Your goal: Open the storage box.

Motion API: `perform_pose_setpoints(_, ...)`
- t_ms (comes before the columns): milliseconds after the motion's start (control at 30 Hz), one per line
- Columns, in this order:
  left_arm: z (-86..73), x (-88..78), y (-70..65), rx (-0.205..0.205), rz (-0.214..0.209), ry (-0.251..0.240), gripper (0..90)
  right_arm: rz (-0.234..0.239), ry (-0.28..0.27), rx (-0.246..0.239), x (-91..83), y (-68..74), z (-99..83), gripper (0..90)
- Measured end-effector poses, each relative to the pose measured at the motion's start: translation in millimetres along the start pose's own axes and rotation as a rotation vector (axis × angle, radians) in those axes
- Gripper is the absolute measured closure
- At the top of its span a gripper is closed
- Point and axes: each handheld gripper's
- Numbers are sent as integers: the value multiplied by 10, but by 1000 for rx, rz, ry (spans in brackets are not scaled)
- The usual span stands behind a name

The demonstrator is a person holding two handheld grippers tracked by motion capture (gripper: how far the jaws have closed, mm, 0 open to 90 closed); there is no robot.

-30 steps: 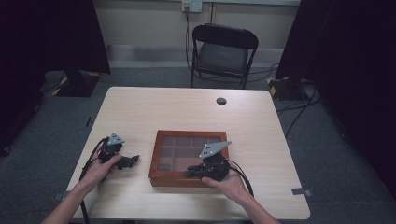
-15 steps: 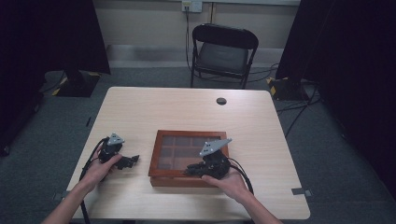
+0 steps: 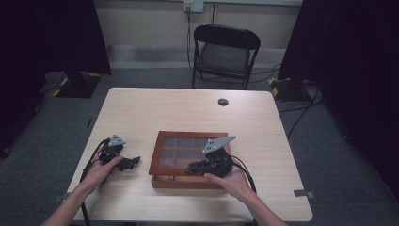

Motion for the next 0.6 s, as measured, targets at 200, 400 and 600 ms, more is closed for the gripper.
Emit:
perform_pose_setpoints(200, 0, 0, 0, -1, 0, 0, 17, -1, -18, -3, -44, -9, 61, 815)
perform_pose_setpoints(400, 0, 0, 0, 0, 0, 0, 17, -3, -23, -2, -74, -16, 120, 816)
perform_pose_setpoints(600, 0, 0, 0, 0, 0, 0, 17, -9, -40, 4, -121, -25, 201, 816)
Point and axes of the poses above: each handheld gripper's, and its own axes: x roughly forward along the jaws, z roughly out of its top, y roughly to its left, and after that the axes turned 5 degrees about -y, right-handed
